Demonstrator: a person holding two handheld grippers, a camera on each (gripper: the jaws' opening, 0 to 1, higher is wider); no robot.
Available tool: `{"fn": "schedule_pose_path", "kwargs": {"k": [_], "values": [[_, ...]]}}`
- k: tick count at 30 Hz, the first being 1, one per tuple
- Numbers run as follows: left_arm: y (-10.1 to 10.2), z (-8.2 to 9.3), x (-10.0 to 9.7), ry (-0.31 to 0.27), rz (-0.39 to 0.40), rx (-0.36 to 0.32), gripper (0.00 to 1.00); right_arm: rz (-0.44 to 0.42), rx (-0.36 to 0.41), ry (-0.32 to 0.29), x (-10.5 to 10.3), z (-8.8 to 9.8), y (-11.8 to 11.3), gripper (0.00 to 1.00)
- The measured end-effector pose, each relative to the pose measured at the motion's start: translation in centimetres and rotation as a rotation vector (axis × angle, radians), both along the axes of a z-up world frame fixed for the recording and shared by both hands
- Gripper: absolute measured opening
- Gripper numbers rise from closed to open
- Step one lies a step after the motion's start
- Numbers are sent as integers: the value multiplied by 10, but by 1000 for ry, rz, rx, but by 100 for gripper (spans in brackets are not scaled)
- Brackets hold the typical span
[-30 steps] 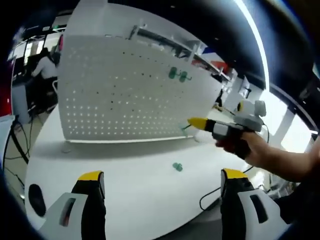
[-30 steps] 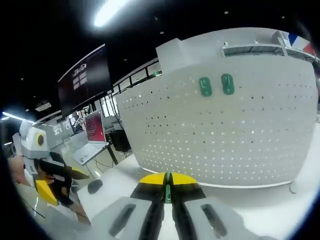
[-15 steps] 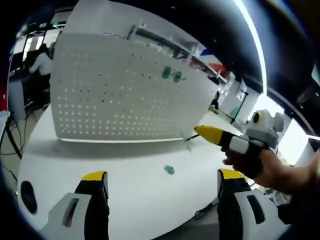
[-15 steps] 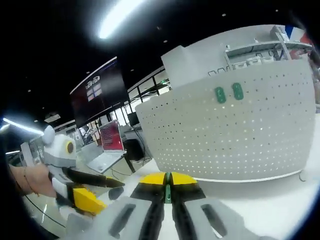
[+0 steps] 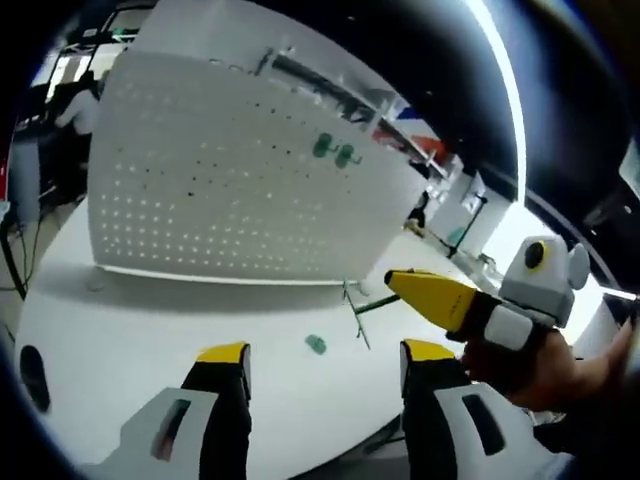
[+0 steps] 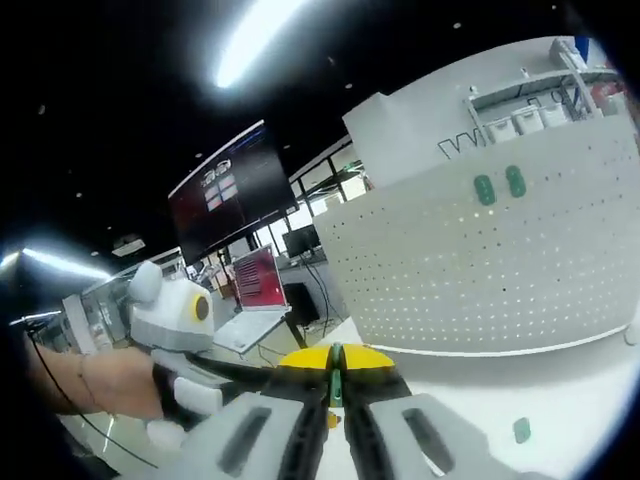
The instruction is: Insert the hook assembly into the mounting plate slot until the hook locks in place.
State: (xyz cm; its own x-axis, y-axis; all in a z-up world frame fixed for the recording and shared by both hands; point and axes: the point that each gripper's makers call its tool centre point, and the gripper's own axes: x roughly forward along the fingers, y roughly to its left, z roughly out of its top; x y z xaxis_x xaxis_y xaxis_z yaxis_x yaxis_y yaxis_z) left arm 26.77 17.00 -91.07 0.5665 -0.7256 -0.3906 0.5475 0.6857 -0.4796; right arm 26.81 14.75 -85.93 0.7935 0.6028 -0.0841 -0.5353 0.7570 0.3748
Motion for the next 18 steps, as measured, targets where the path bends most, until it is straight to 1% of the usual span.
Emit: {"fn": "schedule_pose_path", "kwargs": {"k": [2,4,8,10,15,18], "values": [[-1,3,-1,7,-3,-22,52,-3,2,-7,-2,3,2,0],[0,4,-1,13,-6,-37,44,-2,5,-20,-3,6,3,0],[-2,8,-3,19,-8,-73,35,-4,3,-32,-4,9,6,0],[-2,9,-3,17,-11,-74,29,-4,1,-40,-6,11,8,0],[-5,15,-6,24,-25,-116,20,-1,10,-50,-8,14,11,0],[-7,18,-8,31,-34,-139,16,1,13,-57,-9,16,13,0]]}}
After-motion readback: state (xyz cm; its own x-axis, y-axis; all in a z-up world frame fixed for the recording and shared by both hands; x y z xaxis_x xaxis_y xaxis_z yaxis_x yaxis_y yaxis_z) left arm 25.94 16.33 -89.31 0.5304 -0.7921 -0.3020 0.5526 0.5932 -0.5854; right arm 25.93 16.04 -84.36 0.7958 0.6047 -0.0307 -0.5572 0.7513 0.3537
